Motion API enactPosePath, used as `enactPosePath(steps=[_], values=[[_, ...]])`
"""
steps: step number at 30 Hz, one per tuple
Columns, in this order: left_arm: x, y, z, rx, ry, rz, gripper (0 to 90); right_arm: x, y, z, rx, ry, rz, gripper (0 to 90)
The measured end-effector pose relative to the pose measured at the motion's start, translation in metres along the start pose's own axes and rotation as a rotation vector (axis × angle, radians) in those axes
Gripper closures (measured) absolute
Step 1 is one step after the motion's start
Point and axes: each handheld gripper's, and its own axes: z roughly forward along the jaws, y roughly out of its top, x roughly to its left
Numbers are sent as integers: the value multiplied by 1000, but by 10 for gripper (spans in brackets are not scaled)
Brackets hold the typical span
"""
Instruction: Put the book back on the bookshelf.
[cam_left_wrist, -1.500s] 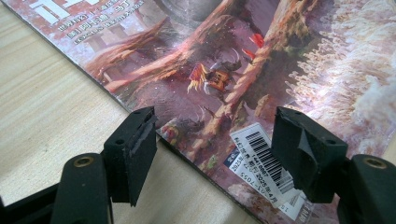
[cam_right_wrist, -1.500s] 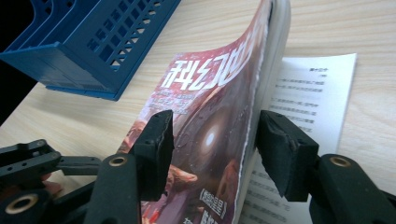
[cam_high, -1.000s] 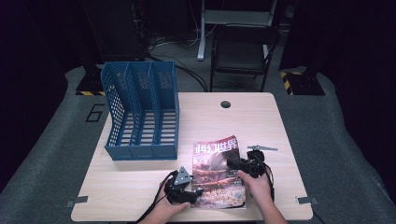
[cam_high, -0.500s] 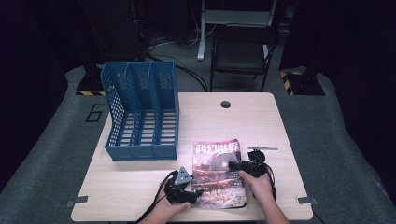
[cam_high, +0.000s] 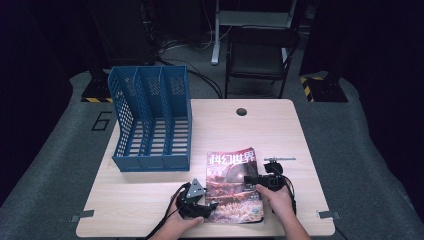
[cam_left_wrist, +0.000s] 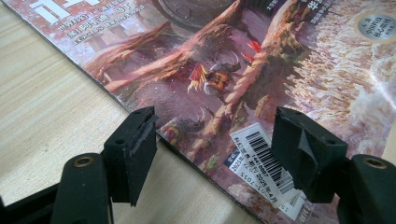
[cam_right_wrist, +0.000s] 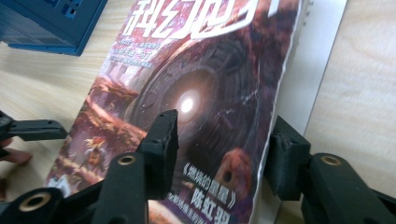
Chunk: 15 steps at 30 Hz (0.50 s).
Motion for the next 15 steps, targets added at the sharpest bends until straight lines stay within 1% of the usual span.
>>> enactPosePath(steps=[2, 4, 5, 6, 8, 9, 10, 11, 13, 14, 15], values=[[0, 0, 0, 0, 0, 0, 311, 1, 0, 0, 11, -13, 0, 542], [0, 0, 0, 0, 0, 0, 311, 0, 0, 1, 10, -21, -16, 555], [0, 0, 0, 0, 0, 0, 311, 0, 0, 1, 9, -20, -7, 561], [0, 0, 0, 0, 0, 0, 311, 1, 0, 1, 12, -15, 15, 568], [0, 0, 0, 0, 0, 0, 311, 0, -1, 1, 8, -15, 10, 598], [0, 0, 0, 0, 0, 0, 311, 0, -1, 1, 8, -15, 10, 598], [0, 0, 0, 0, 0, 0, 311, -2, 0, 1, 3, -23, -12, 619], [0, 0, 0, -4, 7, -1, 311, -4, 0, 0, 0, -22, -13, 656], [0, 0, 1, -9, 12, -2, 311, -5, 0, 0, 0, -10, 2, 686], [0, 0, 0, -1, -1, -1, 311, -5, 0, 0, 0, -10, 2, 686], [0, 0, 1, -6, 6, -2, 311, -7, -1, -1, -13, 14, 14, 738]])
